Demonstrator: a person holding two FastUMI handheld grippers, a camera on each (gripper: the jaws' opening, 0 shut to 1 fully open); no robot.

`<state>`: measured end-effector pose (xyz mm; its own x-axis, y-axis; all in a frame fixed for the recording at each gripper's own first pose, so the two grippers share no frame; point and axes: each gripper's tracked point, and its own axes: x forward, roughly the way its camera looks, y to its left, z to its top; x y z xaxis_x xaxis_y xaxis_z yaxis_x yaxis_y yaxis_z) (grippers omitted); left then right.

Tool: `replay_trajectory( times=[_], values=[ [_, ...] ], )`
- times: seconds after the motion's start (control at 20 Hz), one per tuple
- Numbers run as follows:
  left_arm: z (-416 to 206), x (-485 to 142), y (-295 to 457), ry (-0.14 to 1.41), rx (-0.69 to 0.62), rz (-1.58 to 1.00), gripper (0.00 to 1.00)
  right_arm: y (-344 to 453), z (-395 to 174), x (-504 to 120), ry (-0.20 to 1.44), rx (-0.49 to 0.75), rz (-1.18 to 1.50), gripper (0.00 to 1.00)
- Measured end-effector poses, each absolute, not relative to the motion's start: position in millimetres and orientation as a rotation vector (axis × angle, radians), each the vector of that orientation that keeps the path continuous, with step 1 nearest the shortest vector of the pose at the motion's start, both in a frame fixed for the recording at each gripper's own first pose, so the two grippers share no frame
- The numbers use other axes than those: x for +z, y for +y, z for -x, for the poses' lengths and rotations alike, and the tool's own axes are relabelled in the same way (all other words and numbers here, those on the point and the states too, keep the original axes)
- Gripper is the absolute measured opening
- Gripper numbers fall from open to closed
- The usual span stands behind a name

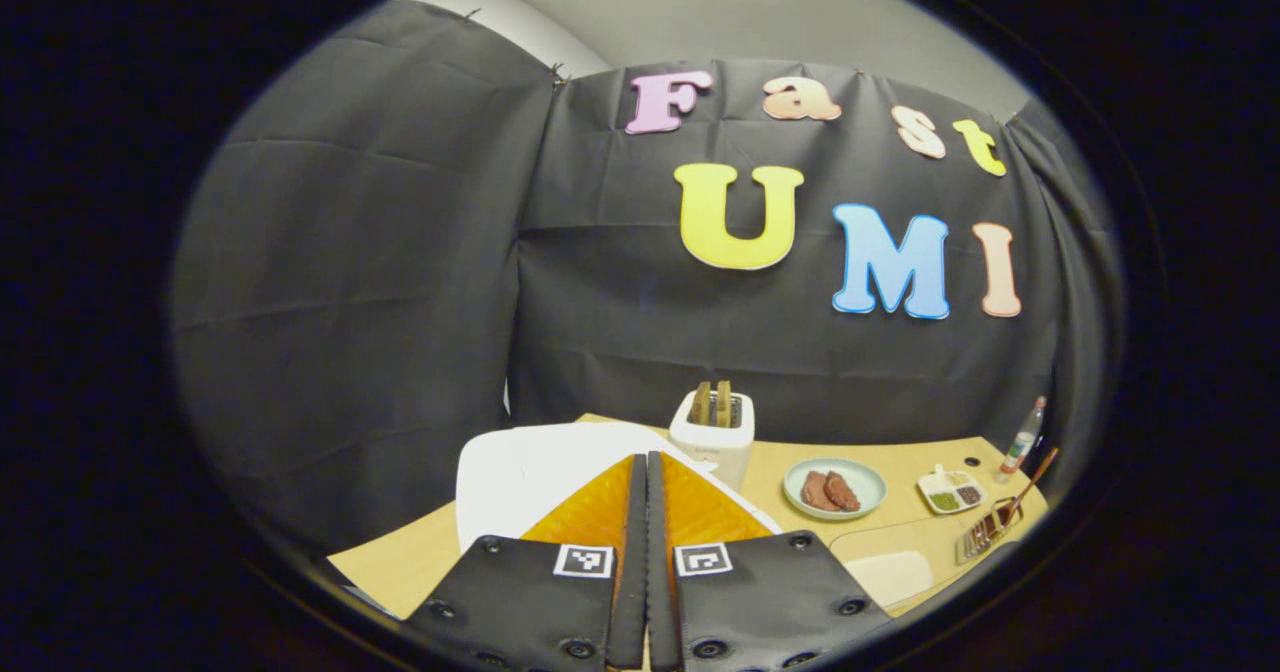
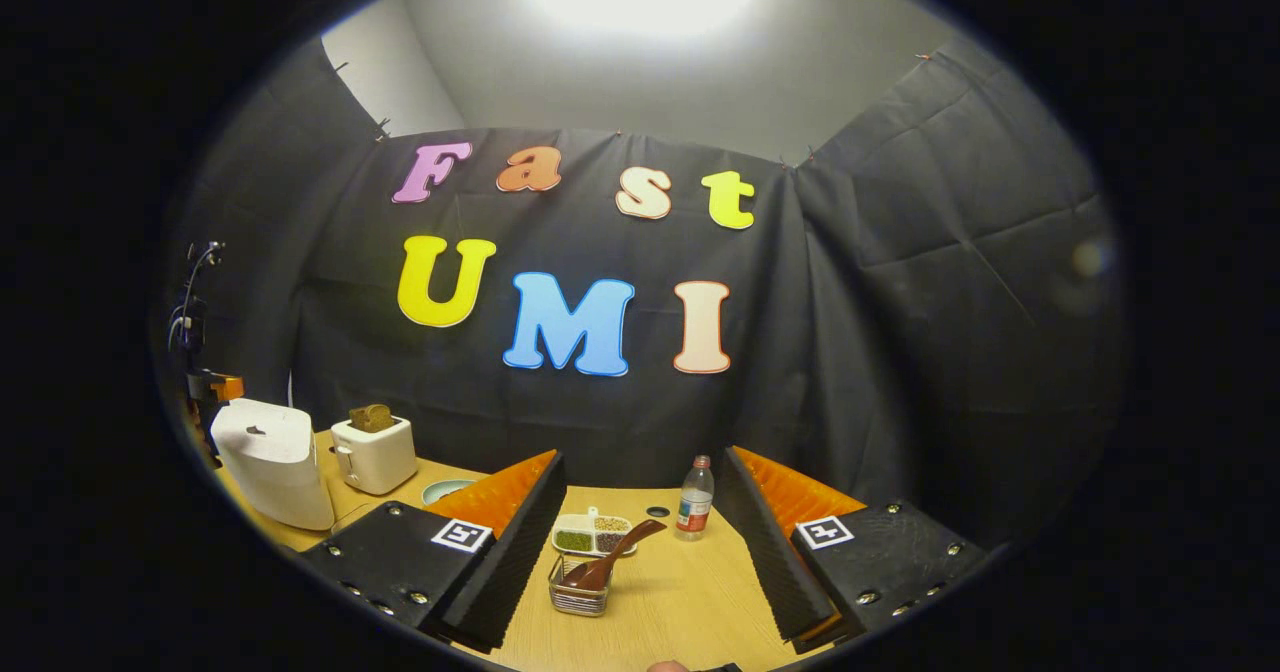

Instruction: Close the left gripper, press the button to open the rice cooker; take a wooden spoon from the chopstick holder with the right hand, scoop a spoonful of rice and pour it into the rice cooker, then put the wooden spoon back into the chopstick holder.

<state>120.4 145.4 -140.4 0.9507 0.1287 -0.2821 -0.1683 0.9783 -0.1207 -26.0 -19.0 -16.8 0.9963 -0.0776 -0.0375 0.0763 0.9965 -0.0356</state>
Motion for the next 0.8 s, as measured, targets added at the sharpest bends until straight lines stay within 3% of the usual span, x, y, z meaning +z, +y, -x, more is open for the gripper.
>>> replay_trajectory(
  times=[0.35,0.8],
  values=[
    [-137.5,-199.5,149.2,0.400,0.161,0.161,0.09,-30.8,30.1,-20.9,0.068,-0.117,0.030,0.95],
    [-132.9,-218.8,148.9,0.421,0.213,0.201,0.07,-26.3,22.2,-25.1,0.072,-0.092,0.037,0.95]
  ],
)
